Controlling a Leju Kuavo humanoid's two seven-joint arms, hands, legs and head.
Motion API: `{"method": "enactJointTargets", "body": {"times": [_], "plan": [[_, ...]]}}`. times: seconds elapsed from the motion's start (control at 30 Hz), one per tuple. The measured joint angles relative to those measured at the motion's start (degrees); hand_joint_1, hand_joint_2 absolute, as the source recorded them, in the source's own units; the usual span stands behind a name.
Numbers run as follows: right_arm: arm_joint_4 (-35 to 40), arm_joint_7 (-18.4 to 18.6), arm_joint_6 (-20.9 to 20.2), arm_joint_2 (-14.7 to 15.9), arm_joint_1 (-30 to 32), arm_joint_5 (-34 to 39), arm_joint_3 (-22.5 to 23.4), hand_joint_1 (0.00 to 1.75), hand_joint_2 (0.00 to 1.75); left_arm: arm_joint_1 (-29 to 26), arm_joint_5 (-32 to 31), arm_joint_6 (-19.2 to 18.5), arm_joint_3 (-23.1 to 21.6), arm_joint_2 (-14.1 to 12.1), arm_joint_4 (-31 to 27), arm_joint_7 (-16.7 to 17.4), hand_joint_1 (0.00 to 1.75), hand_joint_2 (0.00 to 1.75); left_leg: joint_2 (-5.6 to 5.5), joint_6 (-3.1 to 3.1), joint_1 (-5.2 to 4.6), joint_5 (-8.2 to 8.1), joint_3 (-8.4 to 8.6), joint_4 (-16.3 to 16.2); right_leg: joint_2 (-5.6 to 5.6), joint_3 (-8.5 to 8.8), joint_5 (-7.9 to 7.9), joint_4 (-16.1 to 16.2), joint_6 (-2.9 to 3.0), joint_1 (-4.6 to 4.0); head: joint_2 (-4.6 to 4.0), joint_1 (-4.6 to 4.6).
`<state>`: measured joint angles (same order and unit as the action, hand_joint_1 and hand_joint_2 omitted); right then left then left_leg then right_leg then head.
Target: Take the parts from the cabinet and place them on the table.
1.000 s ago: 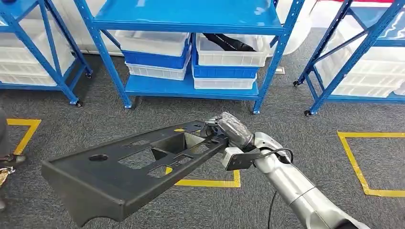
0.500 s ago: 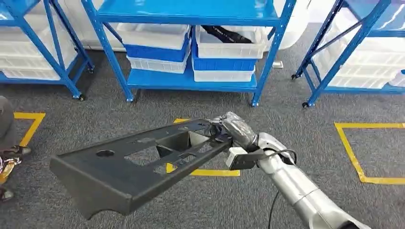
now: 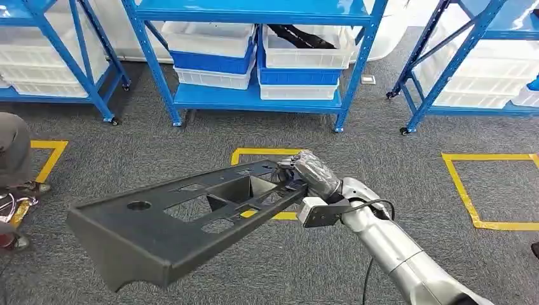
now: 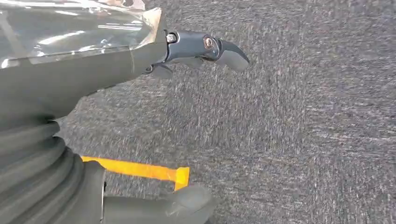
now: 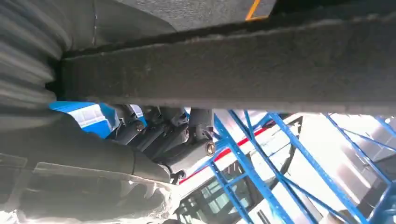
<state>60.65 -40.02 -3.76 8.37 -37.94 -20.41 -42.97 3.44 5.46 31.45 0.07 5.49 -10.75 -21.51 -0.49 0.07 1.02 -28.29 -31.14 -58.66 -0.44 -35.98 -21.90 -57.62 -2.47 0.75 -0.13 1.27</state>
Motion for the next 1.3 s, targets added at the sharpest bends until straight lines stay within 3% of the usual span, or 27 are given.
{"method": "enactJointTargets", "body": {"times": [0.03, 0.07, 0.13, 0.17, 0.2, 0.23, 0.27, 0.33, 0.37, 0.4, 0.43, 0.47, 0.5, 0.53, 0.57, 0.6, 0.63, 0.7, 0.73, 0.77, 0.8, 0.87, 0.9, 0.97, 1.03, 1.2, 1.3], "plan": [[0.0, 0.0, 0.0, 0.2, 0.1, 0.0, 0.0, 1.62, 1.75, -0.1, 0.0, 0.0, 0.0, 0.1, 0.0, 0.0, 0.0, 1.75, 0.33, 1.15, 0.28, 0.91, -0.32, 0.8, 0.04, -0.63, 0.12, -0.1, -0.43, -0.33, 0.0, 0.02], [0.0, 0.0, 0.0, 0.2, 0.1, -0.1, 0.0, 1.62, 1.75, 0.1, 0.0, 0.0, 0.0, 0.1, 0.0, 0.0, 0.0, 1.75, 0.58, 1.8, 0.11, 1.73, -0.93, 0.9, 0.2, -1.43, -1.47, -1.2, -0.18, 0.2, 0.0, 0.18], [0.0, 0.0, -0.1, 0.3, 0.1, -0.1, 0.1, 1.62, 1.75, 0.1, 0.0, 0.2, 0.0, 0.0, 0.0, 0.0, 0.0, 1.75, 0.67, 2.88, 0.05, 2.97, -2.52, 0.9, 0.21, -3.95, -7.63, -8.2, 1.02, 0.25, 0.0, -0.28], [0.0, 0.0, -0.1, 0.3, 0.1, -0.2, 0.1, 1.62, 1.75, 0.0, 0.0, 0.2, 0.0, 0.1, 0.0, -0.1, 0.0, 1.75, 0.72, 2.84, 0.02, 3.56, -3.24, 0.9, 0.21, -4.99, -9.97, -12.5, 1.17, 0.29, 0.0, -0.3], [0.0, 0.0, -0.1, 0.4, 0.1, -0.2, 0.0, 1.62, 1.75, 0.1, 0.0, 0.2, 0.0, 0.1, 0.0, -0.1, 0.0, 1.75, 0.75, 2.81, -0.04, 4.22, -4.11, 0.9, 0.26, -5.61, -11.25, -16.3, 0.88, 0.24, 0.0, -0.35], [0.0, 0.0, -0.1, 0.4, 0.2, -0.2, 0.0, 1.62, 1.75, 0.0, 0.0, 0.2, 0.0, 0.1, 0.0, -0.2, 0.0, 1.75, 0.77, 2.7, -0.07, 4.91, -4.97, 0.9, 0.26, -5.37, -10.97, -18.2, 0.33, 0.29, 0.0, -0.33], [0.0, 0.0, -0.1, 0.4, 0.2, -0.2, 0.0, 1.62, 1.75, 0.0, 0.0, 0.2, 0.0, 0.1, 0.0, -0.2, 0.0, 1.75, 0.82, 2.53, -0.06, 5.59, -5.87, 0.9, 0.26, -4.02, -9.69, -17.5, -0.34, 0.35, 0.0, -0.33], [0.0, 0.0, -0.1, 0.4, 0.1, -0.2, 0.0, 1.62, 1.75, 0.1, 0.0, 0.2, 0.0, 0.1, 0.0, -0.2, 0.0, 1.75, 0.82, 2.06, 0.02, 6.91, -7.51, 0.8, 0.24, 1.79, -6.83, -10.5, -1.23, 0.43, 0.0, -0.35], [0.0, 0.0, 0.0, 0.3, 0.0, -0.2, 0.1, 1.62, 1.75, 0.1, 0.0, 0.2, 0.0, 0.1, 0.0, -0.3, 0.0, 1.75, 0.77, 1.75, -0.02, 7.33, -7.82, 0.7, 0.23, 5.27, -7.1, -6.0, -1.02, 0.52, 0.0, -0.33], [0.0, 0.0, 0.4, 0.1, -0.1, -0.4, 0.2, 1.62, 1.75, 0.1, 0.0, 0.2, 0.0, 0.1, 0.0, -0.5, 0.0, 1.75, 0.76, 1.3, -0.3, 7.73, -8.39, 0.7, 0.22, 9.39, -9.0, -0.7, -0.35, 0.08, 0.0, -0.5], [0.0, 0.2, 1.4, -0.1, 0.0, -0.7, 0.4, 1.62, 1.75, 0.1, 0.0, 0.2, 0.0, 0.1, 0.0, -0.7, 0.0, 1.75, 0.95, 0.85, -0.33, 8.37, -8.49, 0.7, 0.5, 9.35, -9.8, 1.5, 0.21, -0.38, 0.0, -0.24], [-0.1, 0.4, 2.1, -0.3, 0.1, -1.0, 0.4, 1.62, 1.75, 0.1, 0.0, 0.1, 0.1, 0.1, 0.0, -1.0, 0.0, 1.75, 0.99, 0.54, -0.33, 9.01, -8.57, 1.0, 0.5, 8.66, -9.66, 1.3, 0.36, -0.4, 0.0, -0.26], [-0.2, 0.5, 2.5, -0.4, 0.3, -1.2, 0.5, 1.62, 1.75, 0.0, 0.0, 0.0, 0.1, 0.1, 0.0, -1.3, 0.0, 1.75, 0.98, 0.17, -0.1, 9.54, -8.51, 1.4, 0.5, 8.44, -9.38, 1.1, 0.92, -0.67, 0.0, -0.28], [-0.3, 0.7, 3.2, -0.4, 0.4, -1.4, 0.5, 1.62, 1.75, -0.1, 0.0, 0.0, 0.1, 0.1, 0.0, -1.4, 0.0, 1.75, 0.98, -0.29, -0.01, 9.83, -8.61, 1.5, 0.46, 8.23, -8.85, 1.4, 1.72, -0.22, 0.0, -0.3], [-0.4, 1.0, 3.7, -0.7, 0.5, -1.7, 0.5, 1.62, 1.75, -0.2, 0.0, 0.3, 0.1, 0.0, 0.0, -1.4, 0.0, 1.75, 0.81, -0.45, 0.38, 9.06, -9.15, 1.0, 0.31, 8.31, -8.24, 1.5, 2.4, 0.63, 0.0, -0.33], [-0.5, 1.4, 4.2, -1.2, 0.5, -2.1, 0.7, 1.62, 1.75, -0.3, -0.1, 0.6, 0.1, 0.0, 0.0, -1.2, 0.0, 1.75, 0.73, -0.62, 0.35, 5.58, -10.0, -1.3, 0.38, 7.96, -7.63, 1.5, 3.24, 0.47, 0.0, -0.13], [-0.5, 1.7, 4.4, -1.7, 0.4, -2.4, 0.9, 1.62, 1.75, -0.4, -0.1, 0.8, 0.1, 0.0, 0.0, -1.0, 0.0, 1.75, 0.61, -0.89, 0.44, 1.83, -11.24, -5.4, 0.36, 7.46, -7.12, 1.5, 3.69, 0.4, 0.0, 0.02], [-0.7, 2.2, 4.7, -2.6, 0.4, -2.5, 1.1, 1.62, 1.75, -0.3, -0.2, 1.2, 0.1, 0.0, 0.0, -1.0, 0.0, 1.75, 0.37, -1.44, 0.45, -2.41, -13.79, -14.3, 0.33, 6.55, -6.41, 1.4, 3.7, 0.14, 0.0, 0.02], [-0.9, 2.4, 4.8, -2.9, 0.4, -2.7, 1.2, 1.62, 1.75, -0.3, -0.2, 1.6, 0.1, -0.1, 0.0, -0.9, 0.0, 1.75, 0.38, -1.64, 0.48, -2.45, -14.14, -17.0, 0.31, 6.13, -6.11, 1.4, 3.62, 0.1, 0.0, -0.04], [-1.0, 2.4, 4.8, -3.1, 0.4, -2.8, 1.3, 1.62, 1.75, -0.4, -0.2, 1.8, 0.1, -0.1, 0.0, -0.8, 0.0, 1.75, 0.39, -1.69, 0.5, -1.63, -12.97, -16.5, 0.31, 5.82, -5.82, 1.3, 3.52, 0.1, 0.0, 0.0], [-1.2, 2.5, 4.8, -3.2, 0.4, -2.8, 1.3, 1.62, 1.75, -0.4, -0.2, 2.0, 0.1, -0.1, 0.0, -0.8, 0.0, 1.75, 0.41, -1.62, 0.51, -0.31, -10.54, -13.5, 0.31, 5.68, -5.69, 1.3, 3.32, 0.11, 0.0, 0.0], [-1.3, 2.5, 4.8, -3.5, 0.4, -3.0, 1.6, 1.62, 1.75, -0.3, -0.4, 2.6, 0.1, -0.1, 0.0, -0.8, 0.0, 1.75, 0.41, -1.21, 0.58, 2.35, -3.56, -3.5, 0.31, 5.63, -5.55, 1.2, 3.07, 0.12, 0.0, 0.0], [-1.3, 2.6, 4.8, -3.7, 0.3, -3.1, 1.7, 1.62, 1.75, -0.3, -0.4, 2.6, 0.1, -0.1, 0.0, -0.8, 0.0, 1.75, 0.3, -0.84, 0.32, 1.73, -1.06, -0.1, 0.29, 5.29, -5.53, 1.0, 2.93, -0.27, 0.0, -0.02], [-1.4, 2.7, 4.9, -4.0, 0.2, -3.1, 1.8, 1.62, 1.75, -0.3, -0.5, 2.9, 0.1, -0.1, 0.0, -0.6, 0.0, 1.75, 0.33, -0.51, 0.17, 1.77, -1.25, 0.7, 0.28, 5.05, -5.17, 0.9, 2.37, -0.57, 0.0, -0.11], [-1.6, 2.8, 4.9, -4.2, 0.1, -3.2, 1.8, 1.62, 1.75, -0.3, -0.5, 3.0, 0.1, 0.2, 0.0, -0.3, 0.0, 1.75, 0.36, -0.18, 0.07, 1.89, -1.5, 1.2, 0.32, 4.65, -5.24, 0.6, 2.54, -1.15, 0.0, -0.35], [-1.9, 2.8, 4.9, -4.8, -0.3, -3.2, 1.9, 1.62, 1.75, -0.3, -0.5, 3.5, 0.2, 0.2, 0.0, 0.4, 0.0, 1.75, 0.35, 0.88, -0.94, 2.42, -2.16, 1.1, 0.26, 3.88, -4.48, 0.8, 1.37, -0.71, 0.0, -0.35], [-2.1, 2.8, 4.8, -5.3, -0.6, -3.3, 1.9, 1.62, 1.75, -0.3, -0.3, 3.6, 0.3, 0.4, 0.0, 0.6, 0.0, 1.75, 0.34, 1.16, -1.03, 2.6, -2.39, 1.0, 0.26, 3.69, -4.27, 0.8, 1.11, -0.59, 0.0, -0.39]]}}
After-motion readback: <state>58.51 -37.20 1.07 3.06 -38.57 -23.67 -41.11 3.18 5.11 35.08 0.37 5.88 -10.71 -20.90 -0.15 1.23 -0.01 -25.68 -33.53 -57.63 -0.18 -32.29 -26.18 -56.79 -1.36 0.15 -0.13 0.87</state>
